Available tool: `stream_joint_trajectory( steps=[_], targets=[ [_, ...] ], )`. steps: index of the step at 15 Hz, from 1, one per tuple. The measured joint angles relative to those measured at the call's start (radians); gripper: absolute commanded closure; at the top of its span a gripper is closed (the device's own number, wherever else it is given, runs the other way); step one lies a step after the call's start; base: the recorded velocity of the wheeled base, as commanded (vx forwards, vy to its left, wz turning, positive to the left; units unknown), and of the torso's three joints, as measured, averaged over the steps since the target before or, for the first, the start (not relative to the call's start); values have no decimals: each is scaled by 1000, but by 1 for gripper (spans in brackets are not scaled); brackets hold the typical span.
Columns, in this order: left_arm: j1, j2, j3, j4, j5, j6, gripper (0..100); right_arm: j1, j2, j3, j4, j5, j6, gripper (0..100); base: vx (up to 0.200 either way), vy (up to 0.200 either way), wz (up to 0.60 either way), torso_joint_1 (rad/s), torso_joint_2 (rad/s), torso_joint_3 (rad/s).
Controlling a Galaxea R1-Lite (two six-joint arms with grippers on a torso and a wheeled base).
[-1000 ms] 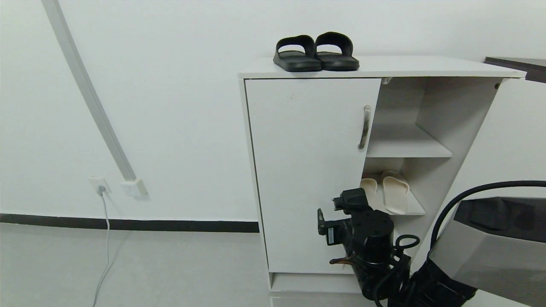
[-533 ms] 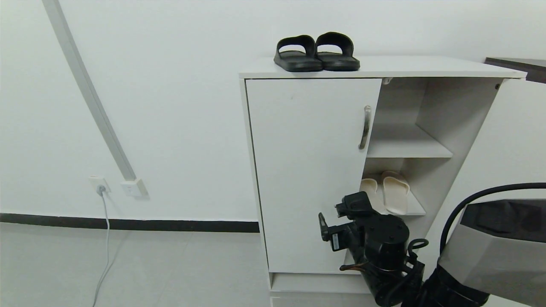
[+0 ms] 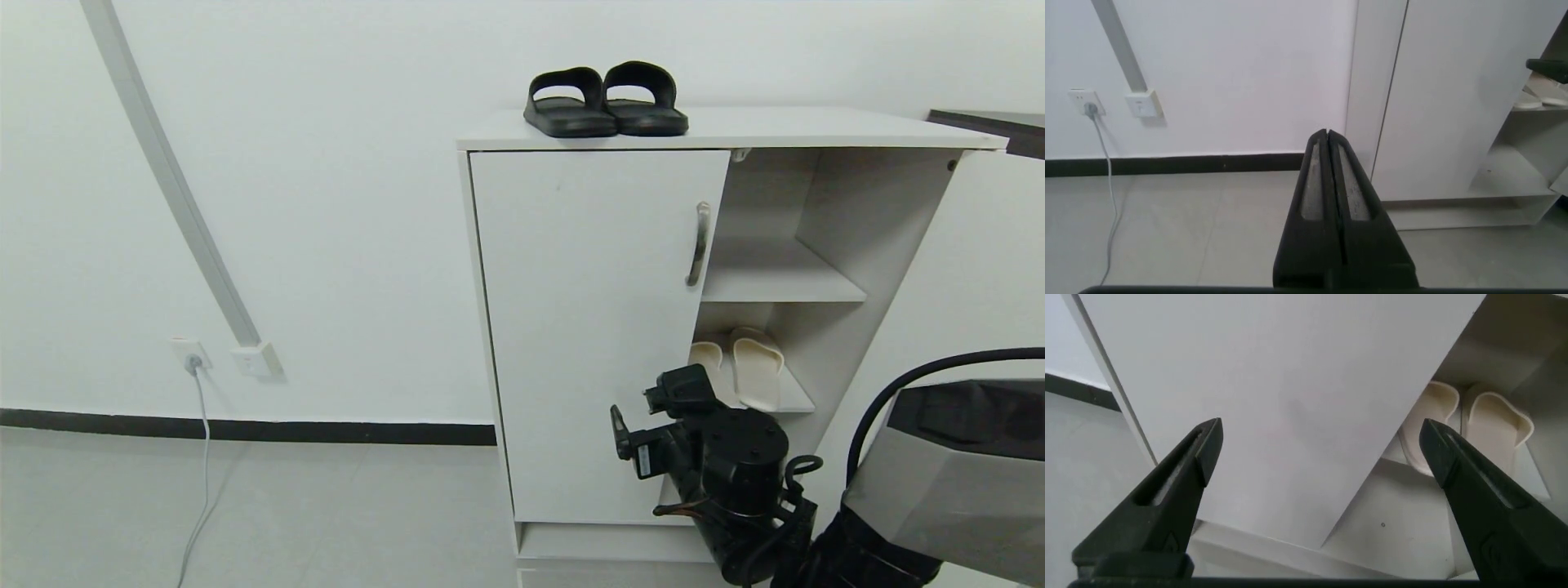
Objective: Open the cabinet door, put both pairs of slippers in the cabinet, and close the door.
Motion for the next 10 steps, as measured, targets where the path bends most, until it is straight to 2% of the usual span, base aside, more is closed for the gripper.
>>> stream_joint_trajectory(
  steps=[3, 10],
  targets=[
    [0, 0, 1, 1, 0, 0, 100, 0, 1, 0, 1, 0, 0, 0, 0, 0, 0, 12, -207, -230],
    [0, 0, 0, 0, 0, 0, 100, -1, 2, 2, -1, -1, -2, 0, 0, 0, 0, 75, -443, -352]
  ],
)
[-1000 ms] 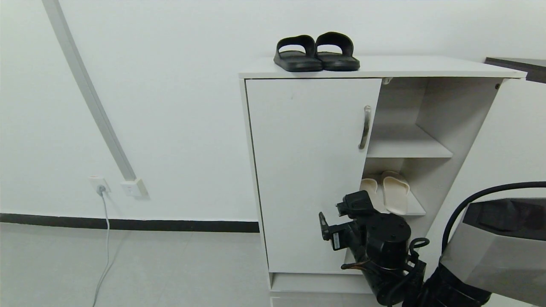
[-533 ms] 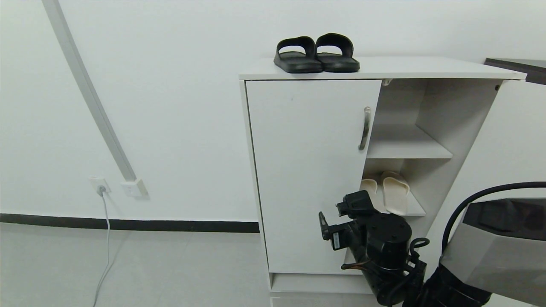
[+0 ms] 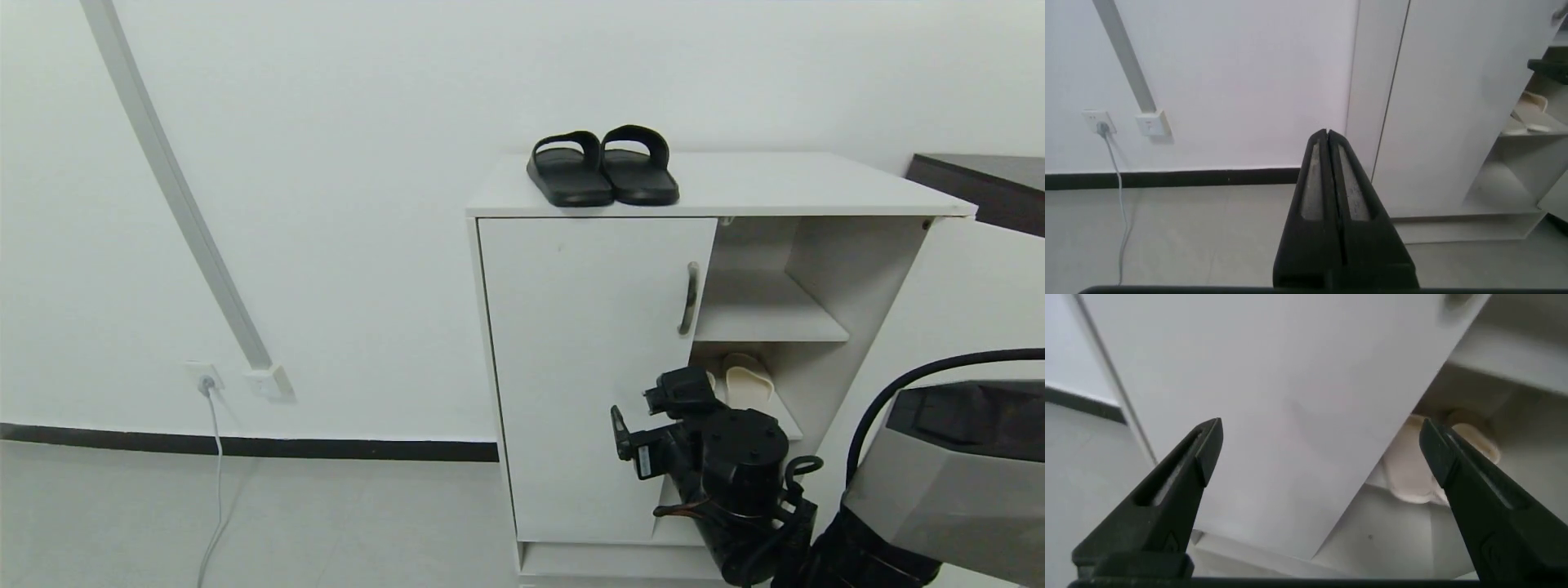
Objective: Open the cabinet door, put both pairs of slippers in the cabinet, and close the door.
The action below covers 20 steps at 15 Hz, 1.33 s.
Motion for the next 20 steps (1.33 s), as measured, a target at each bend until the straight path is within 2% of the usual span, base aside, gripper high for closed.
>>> stream_joint_trajectory(
  steps=[9, 20],
  targets=[
    [0, 0, 0, 0, 0, 0, 100, 1, 4, 3, 0, -2, 0, 0, 0, 0, 0, 155, -476, -326],
    [-1, 0, 0, 0, 0, 1, 100, 1, 4, 7, -12, -2, -2, 0, 0, 0, 0, 225, -541, -321]
  ],
)
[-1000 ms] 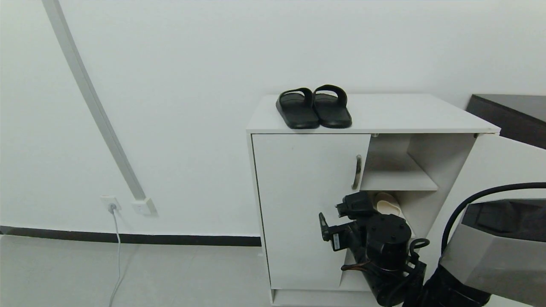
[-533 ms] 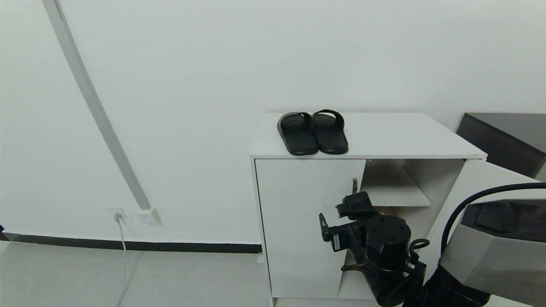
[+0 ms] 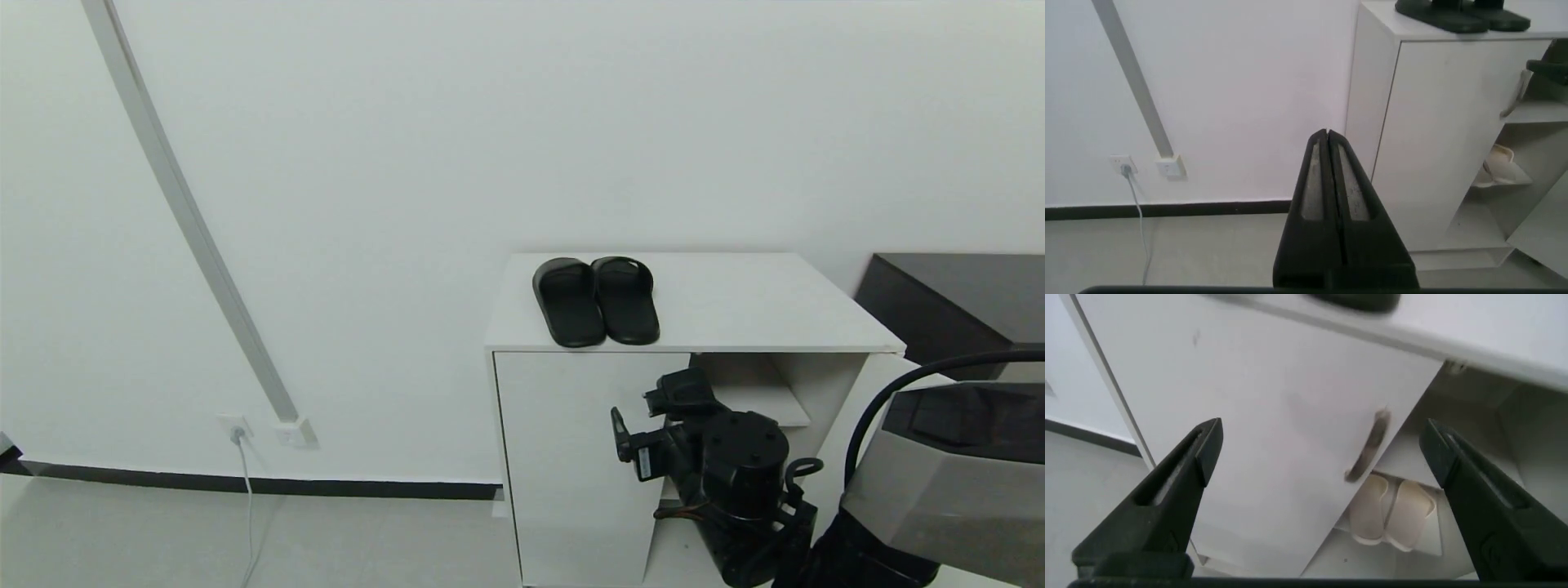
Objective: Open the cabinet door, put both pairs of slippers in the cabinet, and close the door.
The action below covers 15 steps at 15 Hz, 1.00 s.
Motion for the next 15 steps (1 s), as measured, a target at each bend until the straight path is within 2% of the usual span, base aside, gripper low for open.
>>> stream_joint_trajectory(
  steps=[9, 15],
  targets=[
    [0, 0, 0, 0, 0, 0, 100, -13, 1, 8, -5, 24, 3, 0, 0, 0, 0, 209, -464, -256],
    [0, 0, 0, 0, 0, 3, 100, -30, 1, -1, 10, 51, -1, 0, 0, 0, 0, 13, -32, -16]
  ],
)
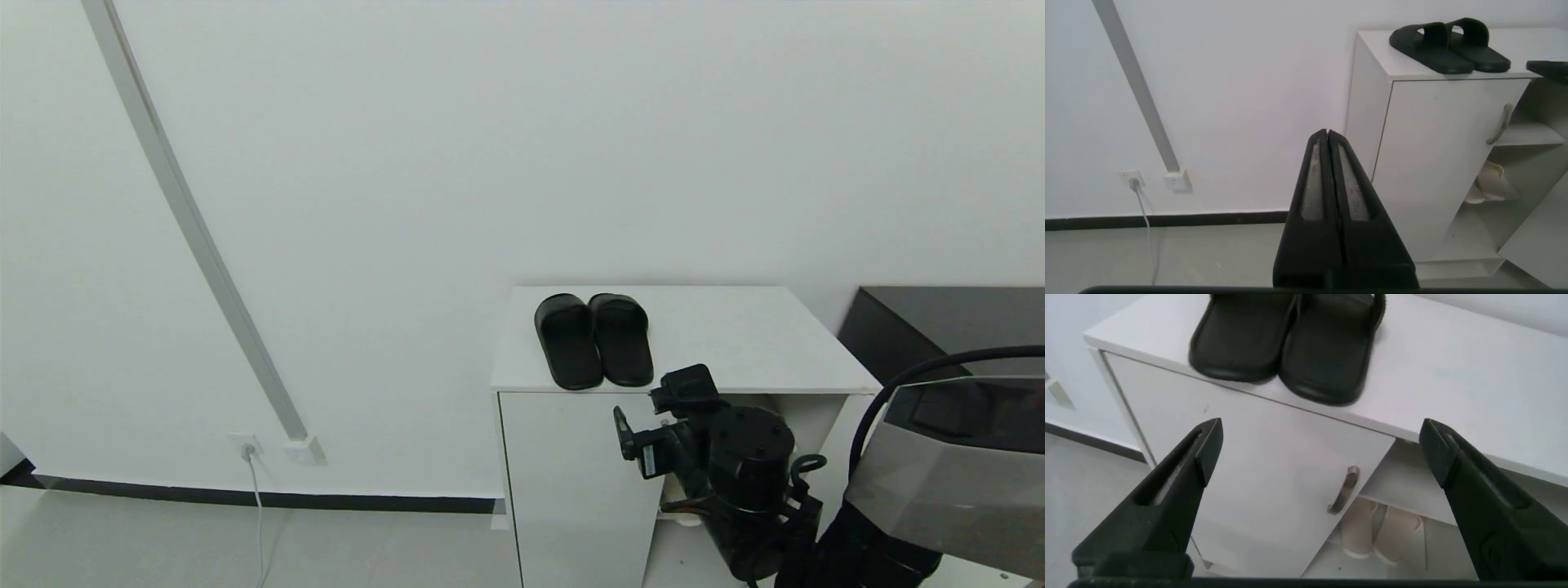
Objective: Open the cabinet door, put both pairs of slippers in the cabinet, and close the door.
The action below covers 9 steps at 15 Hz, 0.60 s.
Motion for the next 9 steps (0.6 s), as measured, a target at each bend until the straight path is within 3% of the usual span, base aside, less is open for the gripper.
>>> stream_joint_trajectory(
  steps=[4, 9],
  targets=[
    [0, 0, 0, 0, -1, 1, 100, -13, -32, -187, 305, 0, 32, 0, 0, 0, 0, 0, 0, 0],
    [0, 0, 0, 0, -1, 1, 100, -7, -112, -457, 749, 1, 208, 0, 0, 0, 0, 0, 0, 0]
  ],
)
